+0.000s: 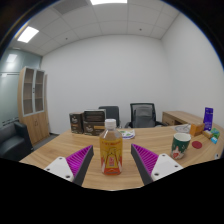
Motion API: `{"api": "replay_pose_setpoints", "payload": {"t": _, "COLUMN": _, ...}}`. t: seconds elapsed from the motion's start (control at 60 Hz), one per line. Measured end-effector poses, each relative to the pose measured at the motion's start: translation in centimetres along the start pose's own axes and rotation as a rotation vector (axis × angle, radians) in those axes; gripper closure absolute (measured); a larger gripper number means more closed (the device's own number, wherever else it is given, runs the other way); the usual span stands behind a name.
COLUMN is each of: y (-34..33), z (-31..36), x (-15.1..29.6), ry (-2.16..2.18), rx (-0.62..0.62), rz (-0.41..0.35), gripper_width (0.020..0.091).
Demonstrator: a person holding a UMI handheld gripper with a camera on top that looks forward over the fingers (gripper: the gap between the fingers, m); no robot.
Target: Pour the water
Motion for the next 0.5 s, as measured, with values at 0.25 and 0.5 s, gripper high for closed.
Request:
{"api": "replay_pose_setpoints", "payload": {"t": 0.25, "y": 8.9, "z": -0.2, "x": -1.4, "ry": -0.017, "rx": -0.01, "rz": 0.014, "gripper_width": 0.0266}}
{"api": "replay_pose_setpoints", "payload": {"t": 0.5, "y": 10.1, "z": -0.3, "x": -2.6, "ry": -0.086, "rx": -0.05, "rz": -0.018, "gripper_width": 0.0609}}
Point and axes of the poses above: the point between the fingertips, and its own axes, seen from behind it with the camera up: z to the left, x up, y forward, the way the camera looks, the point moved 9 cm from there along -y, backward, against the way the camera looks, and after that the axes turned 8 degrees about y, right-handed, at the moved point
